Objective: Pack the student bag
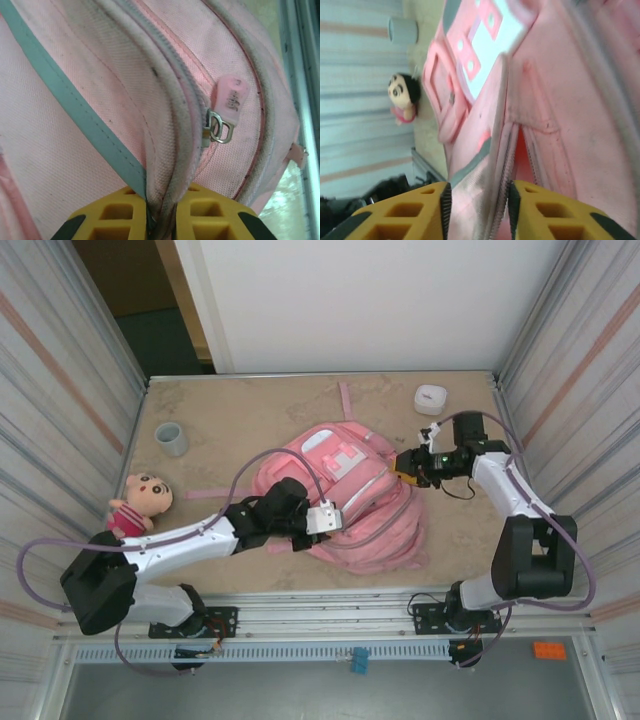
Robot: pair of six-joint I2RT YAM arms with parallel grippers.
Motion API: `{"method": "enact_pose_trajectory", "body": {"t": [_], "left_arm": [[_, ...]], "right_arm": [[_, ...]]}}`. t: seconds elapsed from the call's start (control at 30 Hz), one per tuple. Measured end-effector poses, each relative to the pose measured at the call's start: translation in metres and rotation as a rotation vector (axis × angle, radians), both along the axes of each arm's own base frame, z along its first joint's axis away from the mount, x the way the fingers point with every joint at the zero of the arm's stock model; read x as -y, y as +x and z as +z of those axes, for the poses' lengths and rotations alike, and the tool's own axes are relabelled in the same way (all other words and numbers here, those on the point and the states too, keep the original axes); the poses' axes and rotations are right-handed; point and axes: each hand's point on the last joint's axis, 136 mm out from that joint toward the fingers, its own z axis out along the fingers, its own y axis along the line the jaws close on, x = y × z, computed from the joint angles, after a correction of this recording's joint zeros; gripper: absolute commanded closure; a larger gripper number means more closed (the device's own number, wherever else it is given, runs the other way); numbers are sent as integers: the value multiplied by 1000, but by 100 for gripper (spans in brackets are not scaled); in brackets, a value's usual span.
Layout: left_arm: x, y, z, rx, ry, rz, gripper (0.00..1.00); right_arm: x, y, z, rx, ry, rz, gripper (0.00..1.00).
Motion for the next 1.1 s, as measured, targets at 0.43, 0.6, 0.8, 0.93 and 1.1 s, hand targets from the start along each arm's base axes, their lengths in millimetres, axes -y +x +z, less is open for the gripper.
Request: {"method": "enact_pose_trajectory", "body": {"t": [0.43,0.6,0.8,0.93,1.1], "left_arm": [[8,-12,-4,-291,-130,199,100],[9,-15,-3,-366,-151,219,100],[10,-14,-5,-438,-160,228,100],[11,-14,-5,-456,-160,228,100],[12,-14,-5,-462,-158,227,100]], "right_arm": [[-9,-78,78,434,-289,26,53],[-33,-129,56,475,-312,161,56],[-51,-164,29,528,-411,289,55],[-64,-178,14,622,-494,396,50],[-82,-174,1,696,-586,468,48]]}}
